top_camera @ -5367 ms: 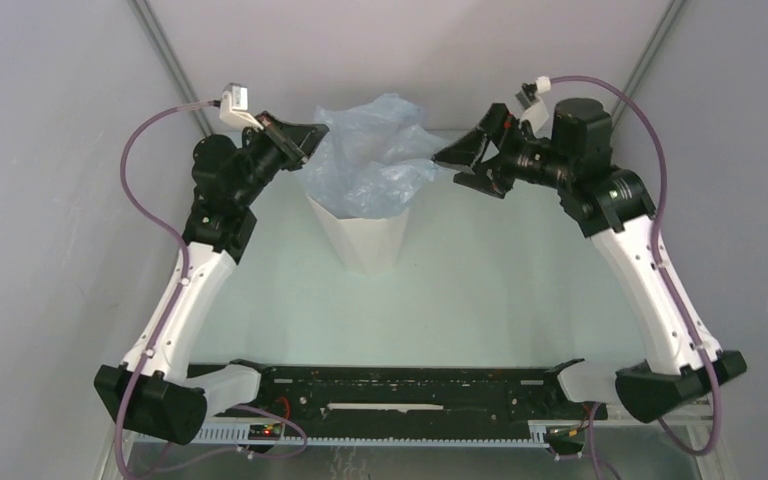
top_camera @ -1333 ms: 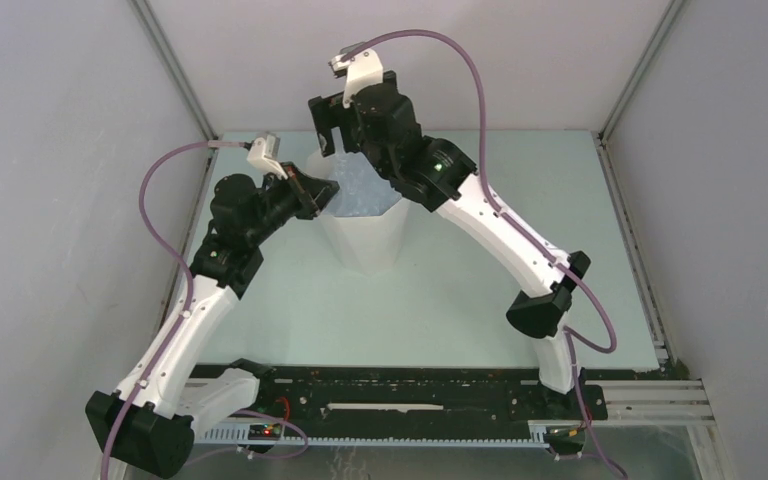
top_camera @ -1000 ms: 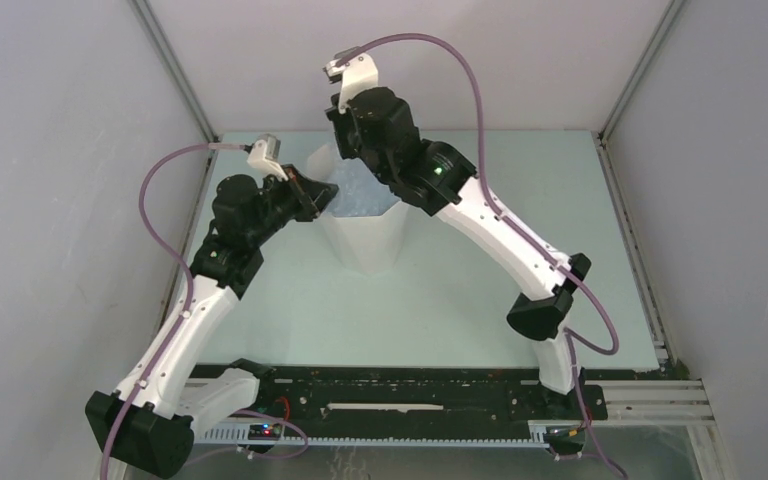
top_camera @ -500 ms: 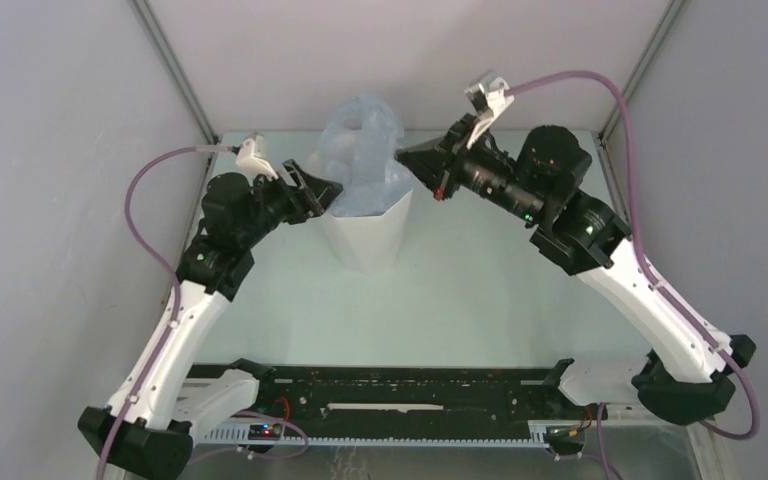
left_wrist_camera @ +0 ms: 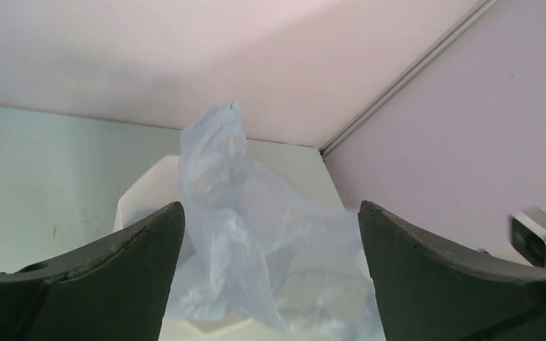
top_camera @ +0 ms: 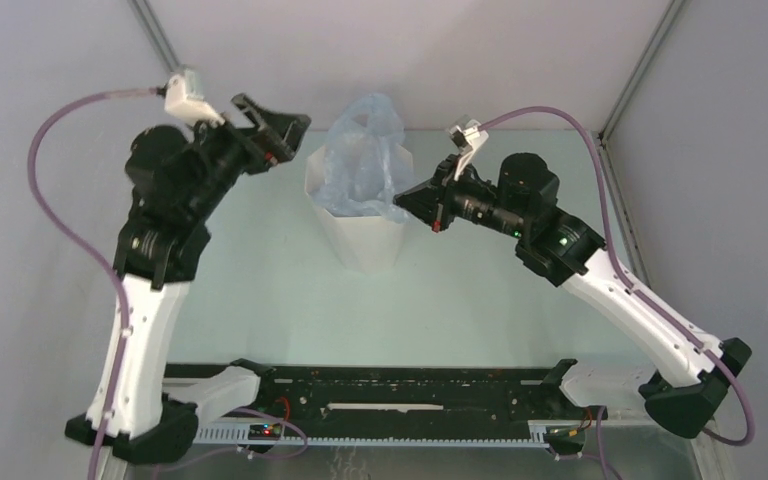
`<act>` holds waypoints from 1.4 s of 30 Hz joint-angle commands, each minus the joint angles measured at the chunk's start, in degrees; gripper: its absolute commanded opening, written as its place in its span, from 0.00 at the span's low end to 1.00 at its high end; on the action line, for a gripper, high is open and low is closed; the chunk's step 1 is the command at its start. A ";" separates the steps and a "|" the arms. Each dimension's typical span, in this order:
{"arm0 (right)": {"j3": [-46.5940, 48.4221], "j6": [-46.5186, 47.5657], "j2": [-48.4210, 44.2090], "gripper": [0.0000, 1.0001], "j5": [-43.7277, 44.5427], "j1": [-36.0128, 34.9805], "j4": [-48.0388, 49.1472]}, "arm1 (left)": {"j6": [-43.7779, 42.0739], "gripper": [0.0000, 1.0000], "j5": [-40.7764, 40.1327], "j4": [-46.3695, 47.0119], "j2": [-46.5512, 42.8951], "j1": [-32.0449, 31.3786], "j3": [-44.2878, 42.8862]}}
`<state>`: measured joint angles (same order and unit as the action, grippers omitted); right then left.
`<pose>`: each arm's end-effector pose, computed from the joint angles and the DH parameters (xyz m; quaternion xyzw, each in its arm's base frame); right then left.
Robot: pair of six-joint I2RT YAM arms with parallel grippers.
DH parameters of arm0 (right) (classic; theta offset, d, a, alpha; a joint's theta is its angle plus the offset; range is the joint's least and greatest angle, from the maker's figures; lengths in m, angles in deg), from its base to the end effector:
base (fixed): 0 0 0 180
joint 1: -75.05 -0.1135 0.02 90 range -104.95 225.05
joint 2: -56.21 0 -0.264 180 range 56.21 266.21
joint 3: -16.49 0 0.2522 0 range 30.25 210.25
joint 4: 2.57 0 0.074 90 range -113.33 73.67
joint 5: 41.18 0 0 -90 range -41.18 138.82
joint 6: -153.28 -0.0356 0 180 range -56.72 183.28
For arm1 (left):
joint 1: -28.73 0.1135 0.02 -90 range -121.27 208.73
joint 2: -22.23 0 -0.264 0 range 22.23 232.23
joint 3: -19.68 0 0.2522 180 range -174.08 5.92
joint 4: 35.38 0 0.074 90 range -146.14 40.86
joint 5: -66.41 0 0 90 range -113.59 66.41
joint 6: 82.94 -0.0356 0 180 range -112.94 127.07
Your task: Put the trash bags into the trash bin
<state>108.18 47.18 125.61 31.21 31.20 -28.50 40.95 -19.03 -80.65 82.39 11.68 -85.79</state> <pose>0.1859 0.1936 0.4494 -0.2745 0.6745 0.4345 0.5300 0.1669 -0.0542 0.5219 -0.0756 0.7028 -0.3293 0.6260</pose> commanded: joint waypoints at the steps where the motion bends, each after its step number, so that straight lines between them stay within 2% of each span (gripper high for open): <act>1: -0.84 -1.47 -4.36 0.00 0.11 0.31 0.30 | -7.41 0.97 4.82 -1.99 14.30 0.36 -7.63; 5: -0.85 -1.99 -4.95 0.00 0.47 1.32 -1.44 | -10.27 1.00 9.88 0.14 24.14 -0.18 -14.58; 11: -0.85 -3.48 -5.45 0.00 -2.13 3.76 -3.95 | -12.35 1.00 10.20 -1.95 37.65 -0.50 -27.82; 14: -0.83 -4.03 -5.69 0.00 -3.12 4.65 -4.33 | -13.14 0.99 14.97 -2.39 43.22 -1.05 -33.62; 16: -0.85 -4.17 -5.94 0.00 -3.46 5.13 -4.68 | -13.23 0.94 15.68 -2.47 44.84 -1.50 -35.15; 20: -0.85 -4.12 -6.54 0.00 -3.44 5.77 -5.50 | -11.78 0.73 10.63 -2.97 46.25 -1.58 -35.70; 23: -0.85 -4.05 -6.89 0.00 -3.15 6.18 -6.16 | -11.91 0.69 11.22 -3.84 48.07 -1.66 -38.11; 25: -0.85 -4.11 -6.99 0.00 -3.14 6.36 -6.12 | -12.10 0.71 13.62 -4.25 49.32 -1.81 -39.67; 28: -0.85 -4.37 -7.09 0.00 -3.05 6.49 -6.03 | -13.84 0.82 14.45 -5.07 50.29 -3.03 -40.48; 33: -0.85 -4.71 -7.59 0.00 -2.61 6.92 -6.17 | -14.71 0.88 13.69 -6.47 51.73 -4.21 -40.61; 35: -0.85 -4.96 -7.77 0.00 -2.46 7.11 -6.29 | -15.59 0.87 12.20 -7.36 52.02 -4.46 -40.83; 37: -0.83 -5.32 -7.74 0.00 -2.35 7.20 -6.37 | -16.09 0.76 10.36 -8.58 52.44 -4.56 -41.36; 42: -0.85 -6.85 -7.46 0.00 -0.33 7.21 -7.55 | -16.92 0.37 3.46 -8.91 49.46 -4.34 -41.80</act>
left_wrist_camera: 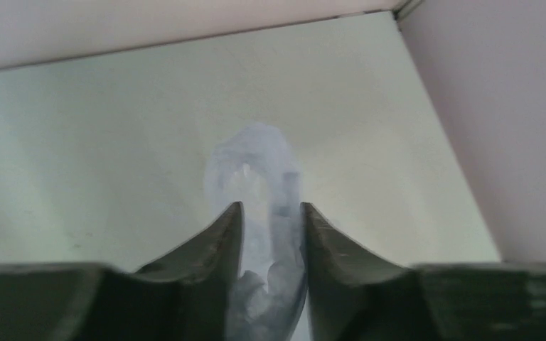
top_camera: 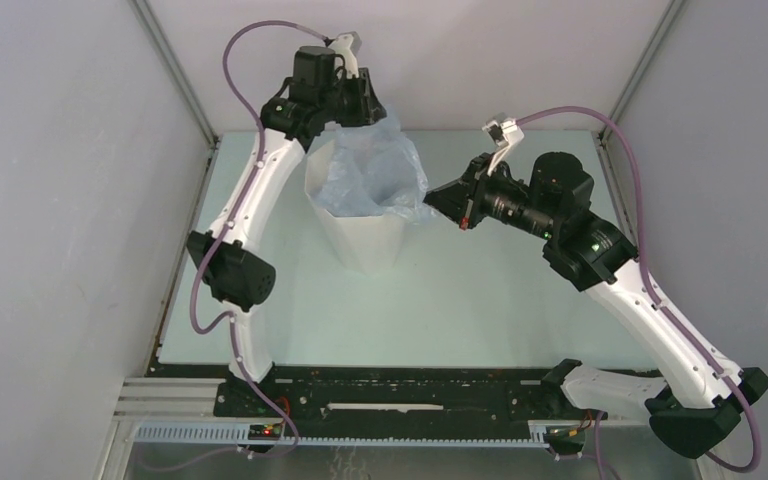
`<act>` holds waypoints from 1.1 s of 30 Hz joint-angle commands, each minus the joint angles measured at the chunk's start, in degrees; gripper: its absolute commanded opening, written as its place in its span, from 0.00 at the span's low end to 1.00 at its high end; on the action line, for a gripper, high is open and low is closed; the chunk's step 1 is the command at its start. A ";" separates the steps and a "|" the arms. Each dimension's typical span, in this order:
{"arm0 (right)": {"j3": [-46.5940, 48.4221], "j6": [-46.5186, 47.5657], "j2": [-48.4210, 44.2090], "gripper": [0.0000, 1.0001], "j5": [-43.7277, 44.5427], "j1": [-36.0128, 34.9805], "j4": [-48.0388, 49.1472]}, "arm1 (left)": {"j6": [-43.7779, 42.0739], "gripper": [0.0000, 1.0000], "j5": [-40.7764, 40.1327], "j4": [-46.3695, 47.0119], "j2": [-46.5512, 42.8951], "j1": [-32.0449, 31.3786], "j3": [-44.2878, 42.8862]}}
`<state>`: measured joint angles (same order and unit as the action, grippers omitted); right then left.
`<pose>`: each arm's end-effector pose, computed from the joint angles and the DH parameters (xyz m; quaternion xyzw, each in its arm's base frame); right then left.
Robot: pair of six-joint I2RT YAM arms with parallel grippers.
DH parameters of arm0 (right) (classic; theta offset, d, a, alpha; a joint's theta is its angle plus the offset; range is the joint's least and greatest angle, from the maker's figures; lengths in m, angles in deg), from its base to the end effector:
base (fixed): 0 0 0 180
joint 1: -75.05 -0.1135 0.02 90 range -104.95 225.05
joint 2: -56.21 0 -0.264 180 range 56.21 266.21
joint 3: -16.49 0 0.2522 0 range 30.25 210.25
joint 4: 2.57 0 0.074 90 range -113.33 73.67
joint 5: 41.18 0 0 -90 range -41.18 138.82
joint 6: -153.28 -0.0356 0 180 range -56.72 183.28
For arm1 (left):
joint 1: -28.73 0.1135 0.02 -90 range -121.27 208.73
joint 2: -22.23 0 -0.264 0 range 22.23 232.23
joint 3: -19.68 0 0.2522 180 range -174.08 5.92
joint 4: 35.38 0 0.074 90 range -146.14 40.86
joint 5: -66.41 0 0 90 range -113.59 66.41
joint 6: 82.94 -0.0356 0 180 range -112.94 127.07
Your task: Put the trash bags into the trash bin
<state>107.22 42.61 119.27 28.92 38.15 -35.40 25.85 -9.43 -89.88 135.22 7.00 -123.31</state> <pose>0.1773 0.1483 0.4563 -0.2180 0.7034 0.4317 0.5209 0.4058 -0.1711 0.4376 0.0881 0.8326 -0.2831 0.4677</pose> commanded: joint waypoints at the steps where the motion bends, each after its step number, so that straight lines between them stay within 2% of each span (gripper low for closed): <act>1: 0.11 -3.06 -1.11 0.00 3.21 0.30 -0.84 | -1.31 0.28 -7.54 0.81 -4.33 0.60 -3.90; 5: 0.12 -8.22 -0.73 0.00 7.68 1.48 0.20 | 4.76 0.11 -6.29 7.52 -9.94 3.97 0.66; 8: 0.12 -13.56 0.35 0.00 9.17 3.02 1.77 | 10.49 0.02 -4.14 15.31 -15.28 7.04 8.57; 13: 0.11 -22.27 3.02 0.00 8.60 7.22 2.09 | 20.55 0.00 -0.14 36.51 -28.22 12.06 31.95; 17: 0.17 -22.57 3.94 0.04 2.82 8.82 0.07 | 30.81 0.00 2.12 53.51 -36.87 15.14 49.39; 19: 0.12 -19.84 3.83 0.13 -1.80 10.15 -2.66 | 33.56 0.00 2.68 58.26 -40.17 15.96 55.25; 20: 0.12 -18.78 3.70 0.20 -3.87 11.16 -4.53 | 34.78 0.00 2.60 60.04 -41.84 16.09 57.67; 24: 0.89 -17.48 2.54 0.63 -10.59 16.38 -10.15 | 38.90 0.00 3.76 66.22 -46.08 16.17 65.56; 27: 4.80 -15.97 2.88 0.84 -10.98 17.20 -11.38 | 39.35 0.00 3.70 67.17 -48.62 16.15 68.57; 30: 10.18 -15.51 4.68 0.94 -11.55 16.86 -11.70 | 38.83 0.00 3.61 65.66 -50.04 16.13 68.62; 33: 13.08 -10.18 5.24 0.99 -11.23 16.11 -12.51 | 38.07 0.00 3.49 63.04 -50.79 16.14 67.53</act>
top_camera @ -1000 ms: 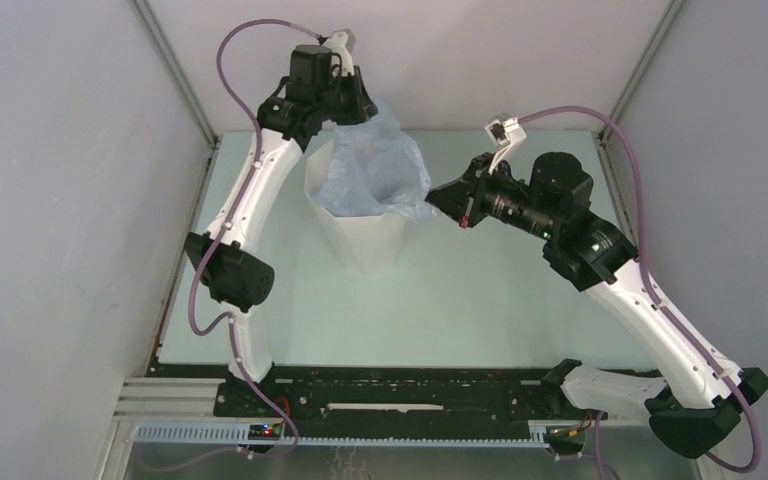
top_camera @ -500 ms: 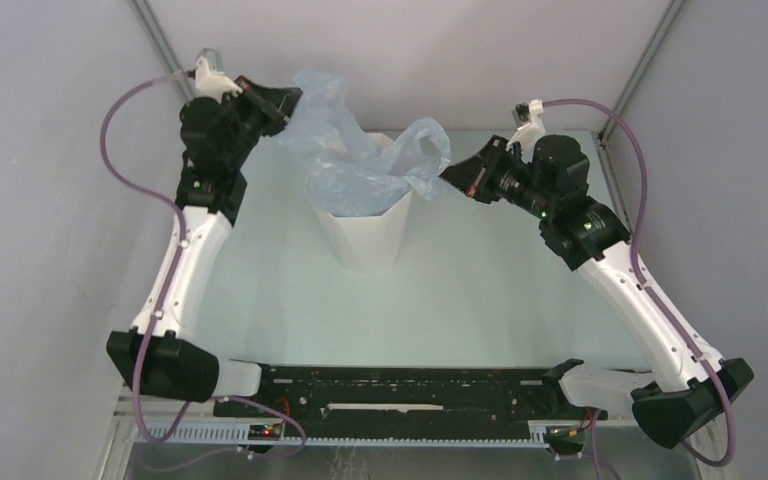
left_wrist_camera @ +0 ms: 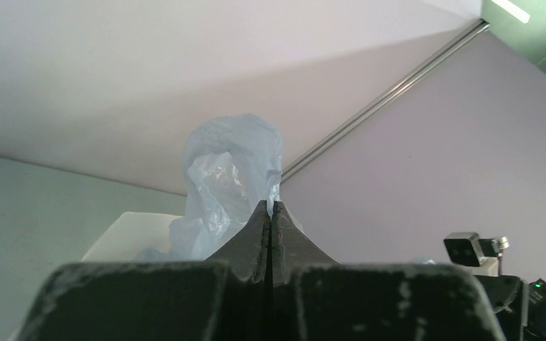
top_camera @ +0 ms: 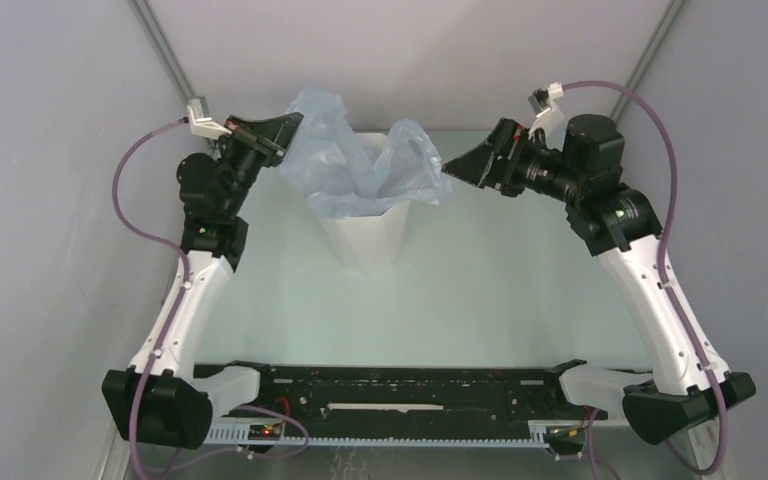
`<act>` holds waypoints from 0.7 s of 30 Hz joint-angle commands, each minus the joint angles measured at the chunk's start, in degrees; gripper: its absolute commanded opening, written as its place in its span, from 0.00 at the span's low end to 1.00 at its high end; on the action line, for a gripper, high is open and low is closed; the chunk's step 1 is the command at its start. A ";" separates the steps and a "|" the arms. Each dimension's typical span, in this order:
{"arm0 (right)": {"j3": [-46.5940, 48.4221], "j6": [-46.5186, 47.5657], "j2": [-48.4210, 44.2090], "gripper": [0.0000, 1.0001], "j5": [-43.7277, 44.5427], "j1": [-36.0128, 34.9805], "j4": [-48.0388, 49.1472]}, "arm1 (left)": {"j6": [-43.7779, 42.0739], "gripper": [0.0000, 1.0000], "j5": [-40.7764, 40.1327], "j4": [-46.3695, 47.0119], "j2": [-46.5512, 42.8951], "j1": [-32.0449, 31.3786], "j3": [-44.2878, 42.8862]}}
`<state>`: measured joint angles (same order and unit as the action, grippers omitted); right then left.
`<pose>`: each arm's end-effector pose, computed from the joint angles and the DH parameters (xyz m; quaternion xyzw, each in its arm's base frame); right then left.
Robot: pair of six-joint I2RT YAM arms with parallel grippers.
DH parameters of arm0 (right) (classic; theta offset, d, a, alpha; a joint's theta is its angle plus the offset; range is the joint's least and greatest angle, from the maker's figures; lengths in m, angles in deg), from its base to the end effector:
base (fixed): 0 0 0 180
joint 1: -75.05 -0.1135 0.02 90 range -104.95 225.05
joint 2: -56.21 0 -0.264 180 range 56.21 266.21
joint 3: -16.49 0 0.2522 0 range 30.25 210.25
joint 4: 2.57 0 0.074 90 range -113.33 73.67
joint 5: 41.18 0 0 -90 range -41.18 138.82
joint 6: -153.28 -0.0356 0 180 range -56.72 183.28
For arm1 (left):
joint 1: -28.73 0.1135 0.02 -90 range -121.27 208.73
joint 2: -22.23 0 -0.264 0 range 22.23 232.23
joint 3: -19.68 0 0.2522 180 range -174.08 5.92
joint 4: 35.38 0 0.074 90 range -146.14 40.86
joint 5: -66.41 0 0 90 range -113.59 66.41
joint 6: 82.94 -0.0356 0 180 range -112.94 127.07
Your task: Put the trash bags into the trash bin
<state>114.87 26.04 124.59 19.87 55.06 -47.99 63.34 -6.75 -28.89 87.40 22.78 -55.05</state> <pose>0.2220 0.0991 0.4571 -0.0342 0.7843 0.4555 0.4197 0.2592 -0.0374 0.4249 -0.1471 0.5883 -0.4838 0.6311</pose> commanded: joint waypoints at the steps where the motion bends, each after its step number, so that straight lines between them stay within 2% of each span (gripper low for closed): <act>1: 5.34 9.67 -0.60 1.00 -2.01 -0.88 -0.23 | 0.52 0.00 0.87 1.89 -3.13 0.39 -0.93; 3: 5.59 14.47 -1.75 1.00 -1.83 -0.30 -1.07 | 0.66 0.00 0.83 0.87 -3.49 0.37 -1.58; 5: 6.69 14.72 -2.24 1.00 -2.76 1.18 -1.52 | 0.71 0.00 0.97 -1.45 -3.98 0.39 -2.47; 7: 6.89 10.22 -2.89 1.00 -1.25 1.01 -1.49 | 1.21 0.00 0.78 -2.34 -4.88 0.35 -2.38; 10: 0.99 4.56 -6.93 1.00 1.95 -3.79 5.78 | 1.94 0.00 -0.53 -3.55 -5.89 0.37 -2.05; 12: -2.77 5.87 -9.57 1.00 7.84 -9.05 6.98 | 2.26 0.00 -1.46 -4.41 -5.88 0.42 -2.09; 14: -4.41 10.27 -10.47 1.00 16.10 -14.67 4.04 | 2.70 0.00 -2.19 -5.16 -5.29 0.42 -2.43; 17: -4.40 18.69 -10.33 1.00 31.55 -24.10 1.44 | 3.84 0.00 -1.63 -5.08 -4.05 0.37 -3.43; 19: -1.67 16.93 -7.67 1.00 40.50 -25.71 -1.51 | 4.43 0.00 -1.33 -4.89 -3.62 0.33 -3.78; 21: 1.65 11.50 -3.83 1.00 42.93 -25.37 -3.02 | 4.90 0.00 -1.57 -4.66 -3.54 0.32 -4.09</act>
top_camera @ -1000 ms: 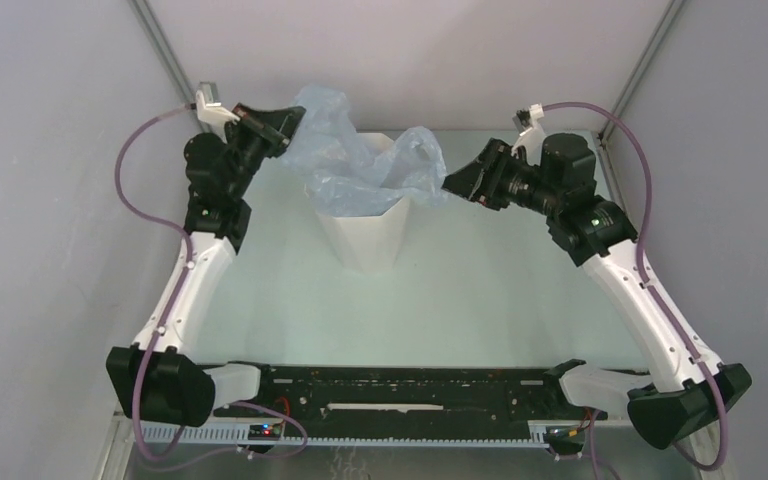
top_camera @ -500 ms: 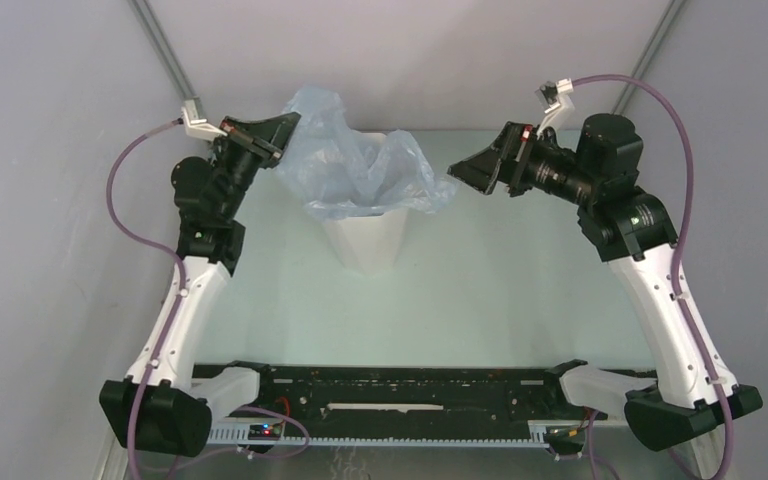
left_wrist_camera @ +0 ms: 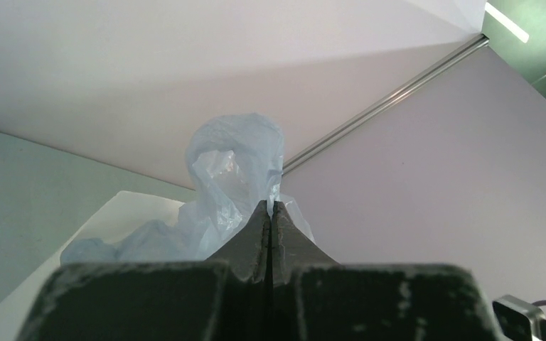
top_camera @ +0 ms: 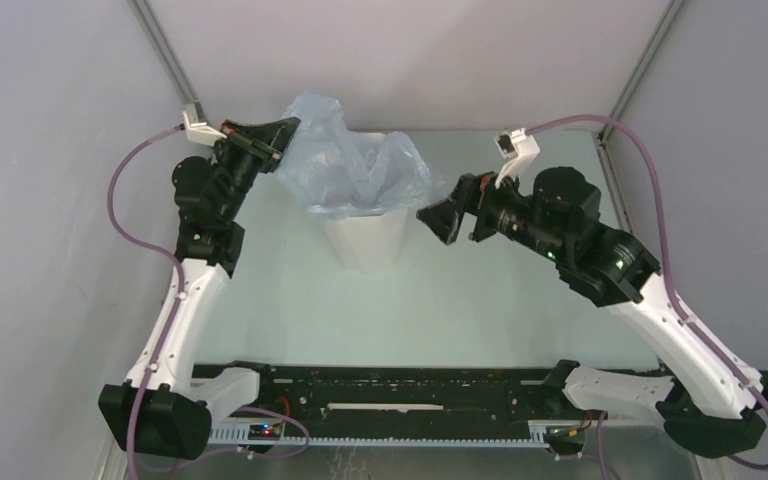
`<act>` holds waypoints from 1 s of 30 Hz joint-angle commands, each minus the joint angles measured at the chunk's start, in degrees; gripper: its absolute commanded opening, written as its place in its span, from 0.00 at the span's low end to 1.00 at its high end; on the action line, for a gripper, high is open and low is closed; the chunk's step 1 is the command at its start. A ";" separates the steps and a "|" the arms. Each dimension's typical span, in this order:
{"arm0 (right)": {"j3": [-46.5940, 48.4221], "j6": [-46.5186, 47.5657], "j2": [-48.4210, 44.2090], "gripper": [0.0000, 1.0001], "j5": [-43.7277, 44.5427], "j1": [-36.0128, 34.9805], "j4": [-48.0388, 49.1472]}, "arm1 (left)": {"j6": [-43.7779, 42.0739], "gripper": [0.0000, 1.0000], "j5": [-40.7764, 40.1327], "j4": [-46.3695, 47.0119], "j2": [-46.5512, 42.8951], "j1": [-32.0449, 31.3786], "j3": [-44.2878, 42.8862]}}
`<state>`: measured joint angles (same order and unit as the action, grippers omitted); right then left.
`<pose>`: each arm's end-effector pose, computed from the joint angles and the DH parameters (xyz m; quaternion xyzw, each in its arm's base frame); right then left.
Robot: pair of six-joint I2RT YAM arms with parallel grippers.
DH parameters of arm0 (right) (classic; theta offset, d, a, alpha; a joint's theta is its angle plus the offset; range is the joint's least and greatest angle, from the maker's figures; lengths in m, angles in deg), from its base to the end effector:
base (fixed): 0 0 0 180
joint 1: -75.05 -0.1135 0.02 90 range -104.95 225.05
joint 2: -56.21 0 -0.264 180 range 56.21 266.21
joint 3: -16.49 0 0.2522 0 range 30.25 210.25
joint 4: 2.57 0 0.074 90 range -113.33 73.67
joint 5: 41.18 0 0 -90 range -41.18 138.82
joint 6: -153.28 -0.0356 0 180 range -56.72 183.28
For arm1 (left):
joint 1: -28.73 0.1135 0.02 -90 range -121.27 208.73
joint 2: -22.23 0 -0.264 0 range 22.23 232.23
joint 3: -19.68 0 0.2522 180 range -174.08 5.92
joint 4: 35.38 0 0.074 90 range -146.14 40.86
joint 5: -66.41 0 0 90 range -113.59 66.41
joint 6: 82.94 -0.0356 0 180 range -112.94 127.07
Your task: Put the trash bags into the trash bin
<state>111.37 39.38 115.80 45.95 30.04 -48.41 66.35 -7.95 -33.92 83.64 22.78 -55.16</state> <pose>0.1401 0.1427 0.4668 -0.1566 0.7529 0.3773 0.5159 0.2413 -0.0348 0.4317 -0.1747 0.5880 -0.4932 0.6168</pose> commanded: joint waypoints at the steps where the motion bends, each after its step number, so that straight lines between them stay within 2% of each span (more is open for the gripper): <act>1: 5.27 -3.04 6.09 1.00 16.66 -0.96 -0.90 | 2.09 0.00 -0.55 0.37 0.26 0.32 -4.16; 4: 2.25 -8.83 7.83 1.00 18.95 -1.65 5.74 | 2.56 0.00 -0.24 0.40 0.91 0.33 -4.73; 8: 4.99 -13.66 12.83 0.96 14.29 1.36 10.94 | 3.07 0.00 0.27 1.72 2.34 -0.05 -5.18; 9: 5.93 -14.49 14.21 0.91 13.93 1.76 11.84 | 2.99 0.00 0.40 2.64 2.77 -0.05 -5.39; 11: 8.61 -17.15 16.90 0.74 13.59 2.78 11.16 | 2.66 0.00 1.86 7.63 4.58 -0.06 -5.58; 15: 10.39 -16.97 19.13 0.32 13.88 3.75 12.68 | 1.93 0.00 7.90 19.57 12.93 -0.11 -9.44; 18: 9.08 -19.95 19.33 0.02 11.60 5.37 14.63 | 0.05 0.00 12.74 21.20 20.17 -0.11 -17.43; 20: 8.24 -20.18 19.42 0.00 9.29 6.00 15.91 | -3.65 0.00 14.01 16.81 23.04 -0.07 -21.64; 23: 7.52 -20.59 18.98 0.00 7.57 6.61 16.05 | -8.07 0.02 12.70 9.03 22.27 -0.03 -25.16; 24: 6.92 -20.68 18.57 0.00 7.56 6.80 16.70 | -8.99 0.11 12.21 6.67 21.21 -0.08 -25.11; 25: 6.26 -20.96 18.21 0.00 7.94 6.91 17.38 | -10.10 0.25 11.25 3.47 19.69 -0.05 -24.92; 30: 4.84 -23.45 18.20 0.00 6.85 8.29 20.24 | -13.85 0.85 -0.62 -28.25 10.93 -0.03 -28.00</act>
<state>116.57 18.59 135.25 54.16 37.47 -32.65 57.50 -0.34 -38.47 103.07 22.67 -77.41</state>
